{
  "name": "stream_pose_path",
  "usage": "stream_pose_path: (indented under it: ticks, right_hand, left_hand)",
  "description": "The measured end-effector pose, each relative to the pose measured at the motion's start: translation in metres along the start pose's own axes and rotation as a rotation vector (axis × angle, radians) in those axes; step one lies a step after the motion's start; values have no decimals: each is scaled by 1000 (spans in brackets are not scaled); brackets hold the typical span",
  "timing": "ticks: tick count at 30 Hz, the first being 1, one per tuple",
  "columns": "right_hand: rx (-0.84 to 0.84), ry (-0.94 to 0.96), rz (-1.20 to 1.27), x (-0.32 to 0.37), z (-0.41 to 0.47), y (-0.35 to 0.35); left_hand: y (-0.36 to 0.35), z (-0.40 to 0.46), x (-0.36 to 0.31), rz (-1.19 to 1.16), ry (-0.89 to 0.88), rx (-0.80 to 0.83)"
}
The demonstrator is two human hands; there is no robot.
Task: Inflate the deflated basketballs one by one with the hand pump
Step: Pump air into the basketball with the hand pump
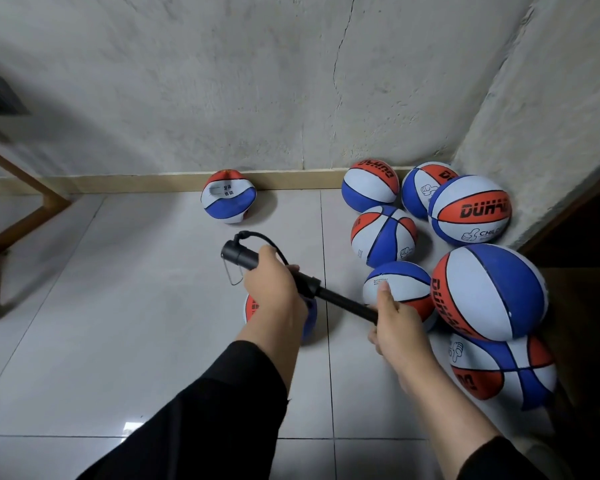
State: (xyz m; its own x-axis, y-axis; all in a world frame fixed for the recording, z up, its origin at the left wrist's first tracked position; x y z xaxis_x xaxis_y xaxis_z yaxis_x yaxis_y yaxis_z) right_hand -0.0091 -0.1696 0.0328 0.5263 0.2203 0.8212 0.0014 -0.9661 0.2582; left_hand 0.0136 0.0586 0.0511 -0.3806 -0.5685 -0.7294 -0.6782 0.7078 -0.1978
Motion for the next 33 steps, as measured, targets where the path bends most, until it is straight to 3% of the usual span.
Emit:
stream_pose_path:
  ticks: [10,18,25,33]
  right_hand:
    - [26,87,-168,19,5,-27]
    - [4,-1,1,1,5,-13]
    - [46,-17,-63,-6,8,-19]
    - [58,109,-155,27,3,-38]
  left_hand:
    - [-8,-29,36,40,69,46]
    - [-2,-11,7,62,4,22]
    - [-4,-17,27,14,72,25]
    - [-9,-26,28,35,60,31]
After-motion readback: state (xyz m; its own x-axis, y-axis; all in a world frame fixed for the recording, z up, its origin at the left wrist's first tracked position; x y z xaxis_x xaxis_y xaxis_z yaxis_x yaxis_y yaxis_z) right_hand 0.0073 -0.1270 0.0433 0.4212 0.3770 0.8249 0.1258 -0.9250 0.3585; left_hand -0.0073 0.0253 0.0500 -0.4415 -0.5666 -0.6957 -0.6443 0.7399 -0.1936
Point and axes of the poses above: each hand's wrist, its own z-axis towards the middle knuckle, its own y-axis out of the back of the hand, x = y × z, the point moved 10 cm from there along z, towards the middle knuckle, and after that the axes turned 9 degrees about x, right-handed, at the moved point
